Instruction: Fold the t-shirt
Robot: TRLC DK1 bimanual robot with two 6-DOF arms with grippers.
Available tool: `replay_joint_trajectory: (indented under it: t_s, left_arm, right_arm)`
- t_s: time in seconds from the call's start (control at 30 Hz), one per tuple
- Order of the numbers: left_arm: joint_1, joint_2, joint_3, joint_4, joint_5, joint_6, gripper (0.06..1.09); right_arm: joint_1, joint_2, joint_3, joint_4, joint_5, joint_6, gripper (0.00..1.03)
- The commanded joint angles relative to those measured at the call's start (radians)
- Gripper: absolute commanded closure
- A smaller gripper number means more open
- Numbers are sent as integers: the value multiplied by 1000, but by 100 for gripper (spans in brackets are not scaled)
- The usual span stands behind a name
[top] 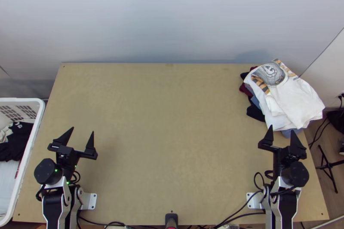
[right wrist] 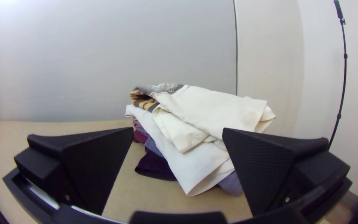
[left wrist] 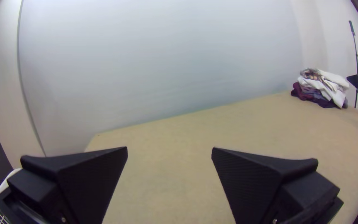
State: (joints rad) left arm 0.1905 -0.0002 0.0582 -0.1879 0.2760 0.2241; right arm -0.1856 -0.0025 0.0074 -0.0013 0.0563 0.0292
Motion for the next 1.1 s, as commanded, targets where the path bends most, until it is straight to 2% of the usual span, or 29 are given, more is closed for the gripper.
replay_joint_trajectory:
  t_s: [0.0, 0.2, 0.43, 0.6, 0.7, 1.07]
  left_arm:
    - [-46, -1, 2, -12, 2, 0, 10]
    - [-45, 8, 3, -12, 2, 0, 10]
    - [-62, 0, 3, -12, 2, -14, 10]
    - [-72, 0, 3, -12, 2, -14, 10]
    - [-72, 0, 3, -12, 2, -8, 10]
    - [-80, 0, 3, -12, 2, -22, 10]
  right_arm:
    - [38, -1, 0, 0, 0, 48, 3]
    - [57, -1, 0, 0, -3, 44, 3]
    - [241, -1, 0, 0, -6, 44, 3]
    - [304, -1, 0, 0, -6, 77, 3]
    - [354, -1, 0, -2, -6, 61, 3]
    - [339, -1, 0, 0, -6, 51, 3]
